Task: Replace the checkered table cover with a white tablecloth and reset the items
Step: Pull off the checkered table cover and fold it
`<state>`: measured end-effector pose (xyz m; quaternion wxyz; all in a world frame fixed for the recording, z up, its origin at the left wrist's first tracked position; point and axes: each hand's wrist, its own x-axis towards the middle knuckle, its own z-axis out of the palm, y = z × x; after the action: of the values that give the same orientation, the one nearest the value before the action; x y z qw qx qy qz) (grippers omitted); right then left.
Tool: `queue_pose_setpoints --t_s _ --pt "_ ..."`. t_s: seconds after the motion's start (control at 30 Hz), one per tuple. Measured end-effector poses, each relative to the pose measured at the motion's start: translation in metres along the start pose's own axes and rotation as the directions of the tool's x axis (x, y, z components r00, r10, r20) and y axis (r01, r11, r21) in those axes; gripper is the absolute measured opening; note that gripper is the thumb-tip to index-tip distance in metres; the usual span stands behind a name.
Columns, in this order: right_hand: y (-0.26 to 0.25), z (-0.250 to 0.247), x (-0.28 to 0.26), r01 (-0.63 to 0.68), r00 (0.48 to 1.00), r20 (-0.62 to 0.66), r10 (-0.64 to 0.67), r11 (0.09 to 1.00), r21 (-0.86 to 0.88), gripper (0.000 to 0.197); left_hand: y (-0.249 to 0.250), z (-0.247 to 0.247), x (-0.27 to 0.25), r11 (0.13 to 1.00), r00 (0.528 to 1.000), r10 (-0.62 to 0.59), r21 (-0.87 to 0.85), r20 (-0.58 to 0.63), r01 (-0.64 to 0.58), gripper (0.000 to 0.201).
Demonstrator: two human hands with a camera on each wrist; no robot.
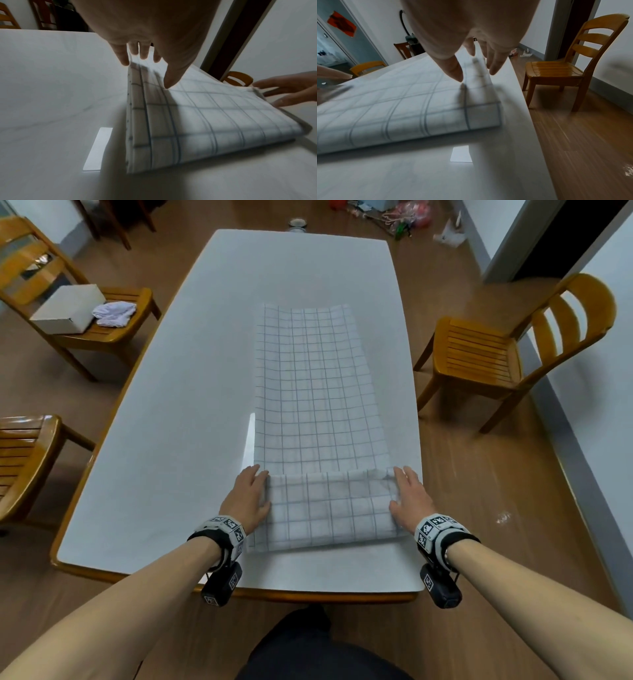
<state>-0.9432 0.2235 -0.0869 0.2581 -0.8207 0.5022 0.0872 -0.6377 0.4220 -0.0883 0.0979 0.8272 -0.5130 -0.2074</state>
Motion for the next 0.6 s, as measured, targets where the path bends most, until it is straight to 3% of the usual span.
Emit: queue_pose_setpoints --t_s 0.13,0.23,0.33,0.47,0.6 --pt "-0.002 0.009 0.002 0.004 0.991 0.136 0.013 0.993 -0.12 0.066 -0.007 0.016 0.0 0.998 0.993 0.058 -0.01 0.099 -0.057 0.065" --pt "0.001 0.02 0.0 0.077 0.993 0.109 -0.046 0.948 -0.308 0.067 -0.013 0.025 -0.005 0.973 0.968 0.193 0.094 0.159 -0.209 0.057" --pt "0.005 0.029 -0.002 0.242 0.97 0.15 -0.193 0.851 -0.467 0.075 -0.017 0.029 -0.01 0.929 0.909 0.253 0.178 0.333 -0.324 0.081" --pt "0.004 0.037 -0.004 0.31 0.936 0.298 -0.187 0.838 -0.449 0.097 -0.017 0.03 -0.01 0.9 0.844 0.236 0.219 0.482 -0.377 0.105" --pt "0.002 0.041 -0.002 0.323 0.921 0.361 -0.148 0.807 -0.494 0.11 0.004 0.035 -0.012 0.893 0.841 0.124 0.31 0.527 -0.326 0.107"
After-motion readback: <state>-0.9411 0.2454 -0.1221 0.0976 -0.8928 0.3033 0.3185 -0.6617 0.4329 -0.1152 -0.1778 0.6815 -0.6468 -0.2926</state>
